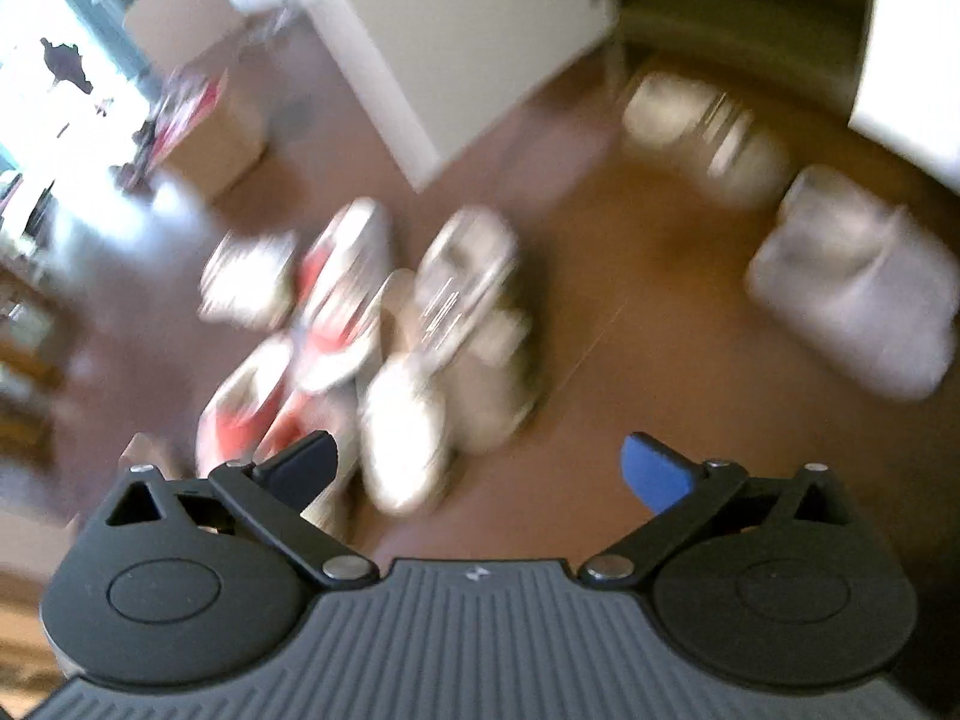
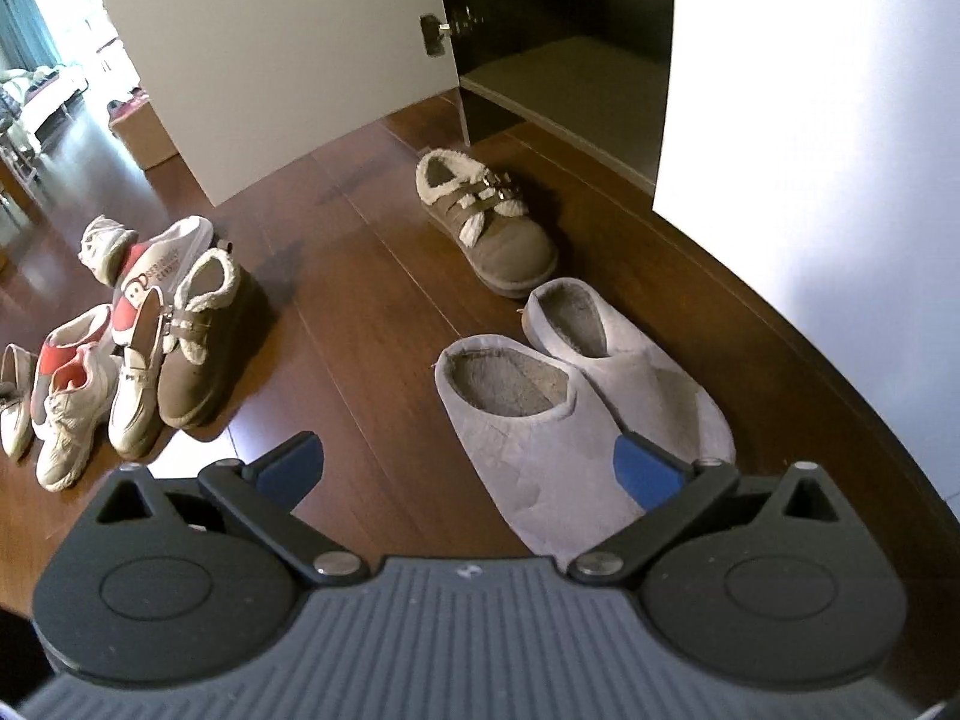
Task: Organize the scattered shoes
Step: 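Set the brown buckle shoe down by the cabinet and open the right gripper, then grasp the second brown buckle shoe with the right gripper and lift it, then place the second buckle shoe beside the first while the left gripper holds a fleece shoe, then release the shoes and withdraw both tools from the paired buckle shoes, then move both tools back toward the remaining shoe pile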
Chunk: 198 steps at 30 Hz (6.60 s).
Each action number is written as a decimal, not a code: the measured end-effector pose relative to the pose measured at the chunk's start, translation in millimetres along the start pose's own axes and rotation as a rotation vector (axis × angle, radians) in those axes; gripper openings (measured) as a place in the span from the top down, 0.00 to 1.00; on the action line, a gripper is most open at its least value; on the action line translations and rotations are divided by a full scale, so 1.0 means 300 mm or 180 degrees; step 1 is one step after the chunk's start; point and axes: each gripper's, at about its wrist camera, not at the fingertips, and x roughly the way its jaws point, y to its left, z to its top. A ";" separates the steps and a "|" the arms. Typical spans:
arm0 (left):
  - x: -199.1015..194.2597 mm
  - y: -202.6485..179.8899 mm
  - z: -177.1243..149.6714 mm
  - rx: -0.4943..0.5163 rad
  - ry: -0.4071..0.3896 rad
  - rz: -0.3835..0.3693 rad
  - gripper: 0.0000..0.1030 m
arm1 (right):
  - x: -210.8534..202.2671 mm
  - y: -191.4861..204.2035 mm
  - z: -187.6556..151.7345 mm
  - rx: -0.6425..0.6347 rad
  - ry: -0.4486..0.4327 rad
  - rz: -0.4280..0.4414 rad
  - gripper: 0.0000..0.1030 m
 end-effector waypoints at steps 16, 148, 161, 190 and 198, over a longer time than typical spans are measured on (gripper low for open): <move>0.444 0.412 -0.537 -0.1760 0.1051 -0.0244 0.01 | 0.418 0.485 0.047 -0.0798 0.0642 0.0299 0.01; 0.080 -0.705 0.566 0.0046 -0.0707 -0.0970 0.41 | 0.074 -0.196 -0.170 0.0208 0.0103 -0.0402 0.04; -0.328 -0.613 0.385 0.0696 -0.1271 -0.0531 0.34 | -0.305 -0.212 -0.248 0.0165 -0.0323 -0.0207 0.01; -0.359 0.397 -0.244 -0.1992 -0.0371 0.0559 0.14 | 0.149 0.210 -0.160 -0.0560 0.0602 0.0163 0.01; -0.291 0.486 -0.302 -0.2135 -0.0130 0.0599 0.10 | 0.350 0.492 -0.161 -0.0952 0.0904 0.0430 0.01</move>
